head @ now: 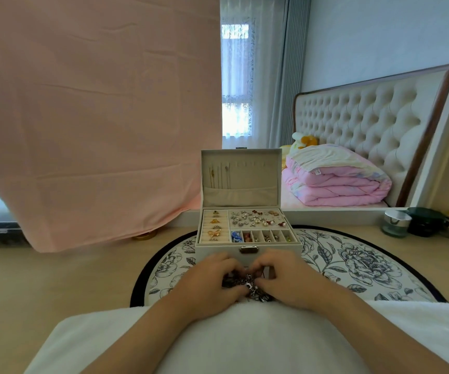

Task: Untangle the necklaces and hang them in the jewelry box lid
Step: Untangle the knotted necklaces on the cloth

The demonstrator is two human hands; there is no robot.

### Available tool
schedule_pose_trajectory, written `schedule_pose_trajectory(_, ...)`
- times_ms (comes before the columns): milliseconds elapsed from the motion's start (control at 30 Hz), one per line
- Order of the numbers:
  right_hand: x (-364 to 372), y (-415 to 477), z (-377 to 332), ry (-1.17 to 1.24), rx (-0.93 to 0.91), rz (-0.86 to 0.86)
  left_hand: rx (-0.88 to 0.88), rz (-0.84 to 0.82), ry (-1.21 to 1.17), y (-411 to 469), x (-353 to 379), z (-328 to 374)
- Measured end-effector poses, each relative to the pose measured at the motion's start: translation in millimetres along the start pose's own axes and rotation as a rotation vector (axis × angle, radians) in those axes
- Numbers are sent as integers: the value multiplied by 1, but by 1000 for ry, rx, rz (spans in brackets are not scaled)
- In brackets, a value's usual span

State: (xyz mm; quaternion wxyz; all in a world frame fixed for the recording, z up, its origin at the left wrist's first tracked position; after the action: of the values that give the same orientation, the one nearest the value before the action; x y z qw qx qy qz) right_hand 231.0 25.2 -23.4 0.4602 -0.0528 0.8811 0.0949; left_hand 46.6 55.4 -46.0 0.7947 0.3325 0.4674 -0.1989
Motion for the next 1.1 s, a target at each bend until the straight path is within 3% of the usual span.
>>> schedule_pose_trajectory(100, 4, 0, 4, -41, 8, -14, -19, -43, 94, -1, 1, 4)
schedule_pose_trajectory(200, 3, 0, 8, -32, 82, -58, -34, -23, 83, -1, -2, 6)
schedule_pose_trajectory(467, -8, 0, 8, -134, 105, -79, -119, -162, 58, -1, -22, -7)
schedule_pose_trajectory(633, 3, -3, -15, -102, 13, -26, -184, -115, -179, 1, -27, -12)
schedule_pose_trajectory(700, 5, -4, -23, 24, 14, -13, -223, -37, -448, 1, -29, -7)
schedule_pose_trajectory(767, 3, -2, -27, 296, 31, -16, -240, 68, -722, 3, -32, 2)
schedule_pose_trajectory(867, -4, -1, -26, 633, 127, -52, -250, 199, -964, 7, -33, 14)
schedule_pose_trajectory(1000, -22, 0, -22, 808, 160, -9, -187, 279, -950, 11, -33, 18)
schedule_pose_trajectory(1100, -38, 3, -14, 855, 178, 38, -173, 294, -646, 9, -25, 13)
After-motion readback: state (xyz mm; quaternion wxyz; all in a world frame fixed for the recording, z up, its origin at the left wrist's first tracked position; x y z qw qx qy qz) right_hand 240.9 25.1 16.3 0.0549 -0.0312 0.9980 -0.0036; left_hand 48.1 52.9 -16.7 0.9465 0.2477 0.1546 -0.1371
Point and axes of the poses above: each hand's wrist, its own y-axis towards the middle knuckle, its own x-axis out of the palm, z = x × y, the point moved 3 cm from there along y, towards the middle knuckle, and after that the axes turned 5 degrees about x, right-handed, at the moved point
